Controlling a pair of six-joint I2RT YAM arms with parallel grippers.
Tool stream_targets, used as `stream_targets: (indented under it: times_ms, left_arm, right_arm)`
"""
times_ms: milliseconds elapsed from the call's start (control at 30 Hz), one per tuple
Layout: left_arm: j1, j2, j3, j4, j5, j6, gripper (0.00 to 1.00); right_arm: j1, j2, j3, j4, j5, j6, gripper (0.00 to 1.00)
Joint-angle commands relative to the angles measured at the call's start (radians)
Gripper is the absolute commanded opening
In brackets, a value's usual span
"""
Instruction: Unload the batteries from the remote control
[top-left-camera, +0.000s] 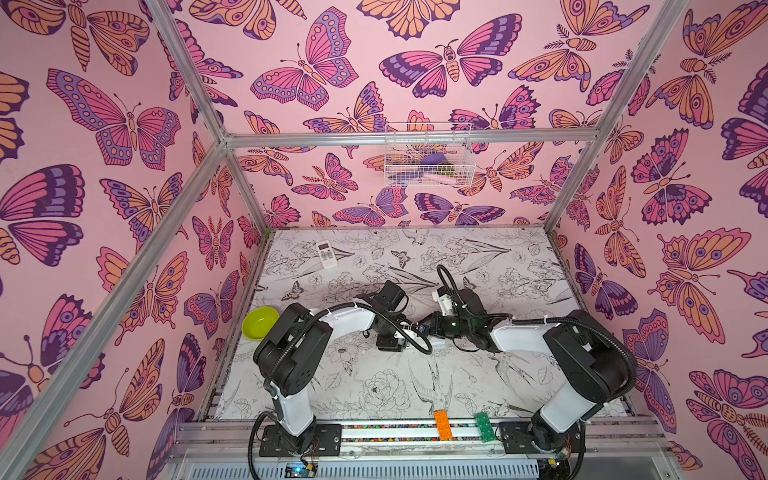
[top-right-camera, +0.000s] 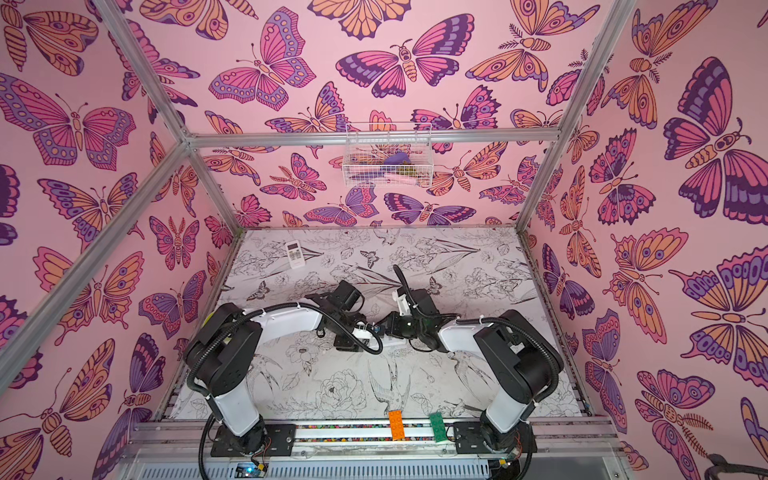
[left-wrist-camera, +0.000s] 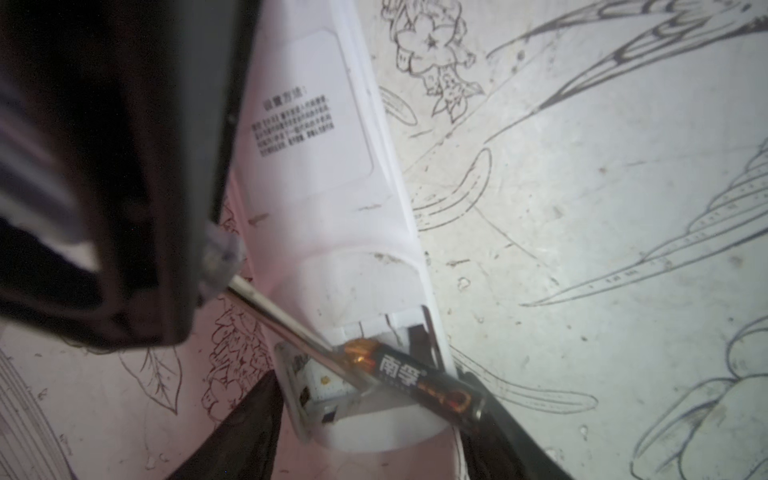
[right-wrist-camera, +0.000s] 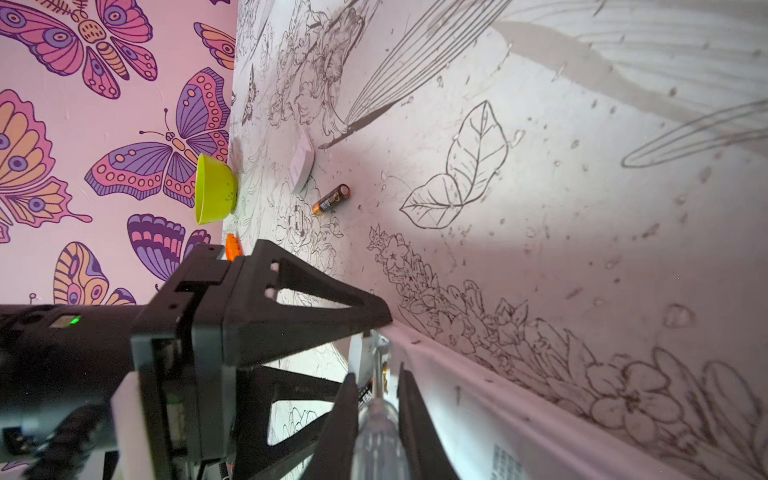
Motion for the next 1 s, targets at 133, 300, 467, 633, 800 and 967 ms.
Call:
stream_targets:
  times_ms: [133,300,467,633,800,967]
  left_arm:
    - [-0.012,-0.075,0.009,-0.068,0.062,-0.025,0.73]
    - [-0.052,-0.092,0.021,-0.097,0.022,-0.068,0.70]
    - [-0.109,-0.121,0.012,-0.144,-0.030,-0.160,0.67]
    - [-0.116,-0.130,-0.025,-0.143,-0.038,-0.138,0.66]
    - [-0.116,-0.109,-0.044,-0.093,-0.053,-0.077,0.61]
    - [-0.119,-0.087,-0.036,-0.060,-0.099,-0.107,0.52]
  right_arm:
    - [0.005,-0.009,0.017,-0.034,-0.038,-0.013,0.00]
    - [0.005,0.004,-0.001,0.005,-0.015,0.012,0.00]
    - [0.005,0.011,-0.013,0.028,-0.002,0.024,0.00]
    - [0.005,0.029,-0.007,0.027,-0.010,0.021,0.00]
    - [0.005,0.047,-0.008,0.039,-0.014,0.021,0.00]
    - [0.005,0.040,-0.016,0.051,-0.005,0.026,0.00]
